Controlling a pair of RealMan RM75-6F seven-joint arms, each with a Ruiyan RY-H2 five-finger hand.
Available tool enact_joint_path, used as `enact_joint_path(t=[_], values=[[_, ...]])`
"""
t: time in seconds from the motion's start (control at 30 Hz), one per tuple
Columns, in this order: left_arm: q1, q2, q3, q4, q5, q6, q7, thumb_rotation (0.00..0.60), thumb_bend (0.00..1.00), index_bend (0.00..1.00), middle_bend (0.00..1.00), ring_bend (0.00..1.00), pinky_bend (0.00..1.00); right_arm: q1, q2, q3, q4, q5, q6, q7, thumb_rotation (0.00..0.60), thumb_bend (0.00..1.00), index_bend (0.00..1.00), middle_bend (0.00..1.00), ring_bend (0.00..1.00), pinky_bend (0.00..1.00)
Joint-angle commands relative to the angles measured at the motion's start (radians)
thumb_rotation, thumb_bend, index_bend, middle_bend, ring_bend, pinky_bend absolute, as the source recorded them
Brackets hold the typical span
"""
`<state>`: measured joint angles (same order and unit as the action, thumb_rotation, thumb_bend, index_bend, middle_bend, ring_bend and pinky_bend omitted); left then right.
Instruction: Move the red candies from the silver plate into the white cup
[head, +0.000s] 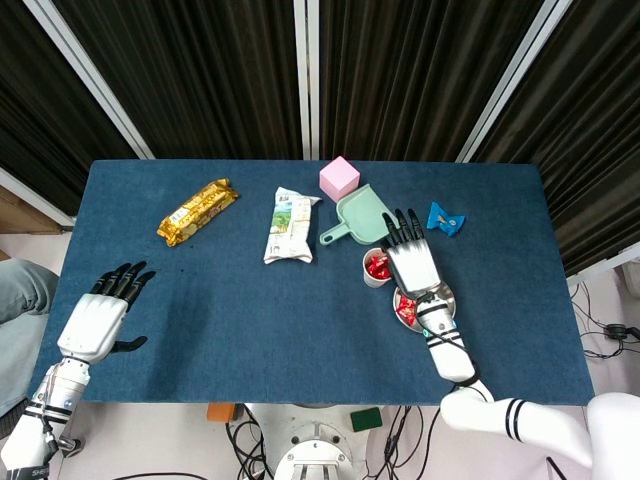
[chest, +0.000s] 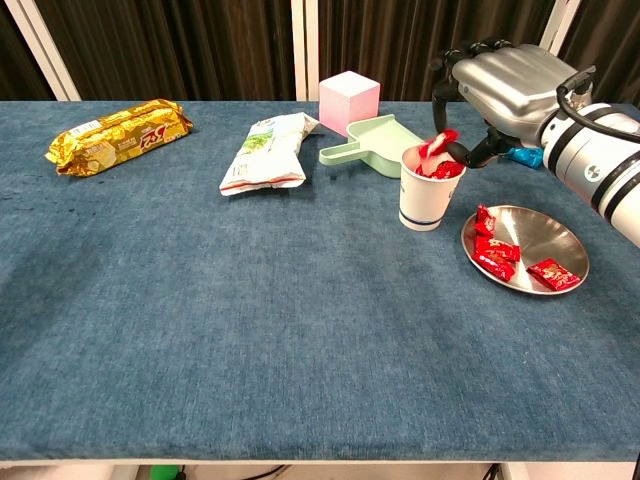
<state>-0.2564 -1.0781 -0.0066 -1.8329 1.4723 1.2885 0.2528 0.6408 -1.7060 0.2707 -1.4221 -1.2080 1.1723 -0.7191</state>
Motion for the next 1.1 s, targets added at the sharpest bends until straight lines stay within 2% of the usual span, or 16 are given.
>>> enact_joint_path(t=[0.03, 0.23, 0.4, 0.63, 0.73, 0.93, 1.1], values=[[-0.001, -0.001, 0.001, 0.0, 0.001, -0.002, 0.002, 0.6, 0.03, 0.11, 0.03, 0.01, 0.15, -0.001, 0.01, -0.006, -0.013, -0.006, 0.011, 0.007, 0.6, 0.36, 0.4, 0.07, 0.0, 0.0], [0.0, -0.001, 0.001, -0.003, 0.002, 0.0, 0.006, 0.6, 0.03, 0.11, 0.03, 0.01, 0.15, -0.03, 0.056, -0.034, -0.069, -0.042, 0.058, 0.028, 0.6, 0.36, 0.39, 0.07, 0.0, 0.0], [0.0, 0.0, 0.002, -0.003, 0.004, 0.001, 0.003, 0.6, 0.03, 0.11, 0.03, 0.0, 0.15, -0.1, 0.132, -0.093, -0.11, -0.093, 0.129, 0.068, 0.6, 0.36, 0.41, 0.07, 0.0, 0.0], [0.0, -0.001, 0.003, -0.007, 0.008, 0.003, 0.008, 0.6, 0.03, 0.11, 0.03, 0.0, 0.15, -0.183, 0.195, -0.172, -0.054, -0.083, 0.128, 0.142, 0.6, 0.36, 0.41, 0.06, 0.0, 0.0], [0.001, -0.002, 0.005, -0.008, 0.008, 0.002, 0.014, 0.6, 0.03, 0.11, 0.03, 0.01, 0.15, -0.191, 0.187, -0.19, -0.013, -0.072, 0.095, 0.165, 0.6, 0.36, 0.41, 0.05, 0.0, 0.0], [0.002, -0.003, 0.006, -0.012, 0.01, 0.004, 0.023, 0.6, 0.03, 0.11, 0.03, 0.01, 0.15, -0.189, 0.126, -0.216, 0.081, -0.093, 0.057, 0.183, 0.6, 0.36, 0.31, 0.02, 0.0, 0.0], [0.001, -0.004, 0.004, -0.009, 0.002, 0.001, 0.022, 0.6, 0.03, 0.12, 0.03, 0.01, 0.15, -0.18, 0.08, -0.213, 0.125, -0.1, 0.035, 0.194, 0.6, 0.36, 0.28, 0.01, 0.0, 0.0]])
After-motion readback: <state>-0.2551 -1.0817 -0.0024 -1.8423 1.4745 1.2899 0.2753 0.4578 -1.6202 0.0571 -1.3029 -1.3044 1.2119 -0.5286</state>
